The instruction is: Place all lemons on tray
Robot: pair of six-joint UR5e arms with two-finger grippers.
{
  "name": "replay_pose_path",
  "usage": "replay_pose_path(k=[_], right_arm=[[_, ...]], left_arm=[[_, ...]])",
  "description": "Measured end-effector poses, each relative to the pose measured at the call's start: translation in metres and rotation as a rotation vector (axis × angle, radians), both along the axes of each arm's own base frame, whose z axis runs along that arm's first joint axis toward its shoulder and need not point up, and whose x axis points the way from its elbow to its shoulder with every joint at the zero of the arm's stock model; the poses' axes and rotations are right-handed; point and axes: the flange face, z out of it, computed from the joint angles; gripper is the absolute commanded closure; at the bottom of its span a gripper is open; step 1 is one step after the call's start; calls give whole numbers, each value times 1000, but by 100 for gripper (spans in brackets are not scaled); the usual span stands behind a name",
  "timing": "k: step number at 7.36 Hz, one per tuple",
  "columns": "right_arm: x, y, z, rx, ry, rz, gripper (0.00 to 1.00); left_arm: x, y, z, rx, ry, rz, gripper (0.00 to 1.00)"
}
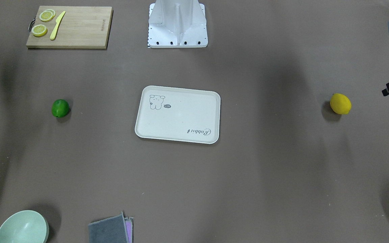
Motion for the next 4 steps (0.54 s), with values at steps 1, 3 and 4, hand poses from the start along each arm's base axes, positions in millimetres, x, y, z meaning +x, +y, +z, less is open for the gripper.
replay_pose_path(k=[1,3,4], right_arm=[[-22,-1,-7,-16,-4,11,0],[-72,-2,-28,-20,-16,-4,0],[-100,-2,-39,-4,-11,-31,0]], left_arm=[[20,10,0,-2,14,-28,2],[62,20,-6,-30,34,-55,2],[79,20,-7,-43,34,-53,2]])
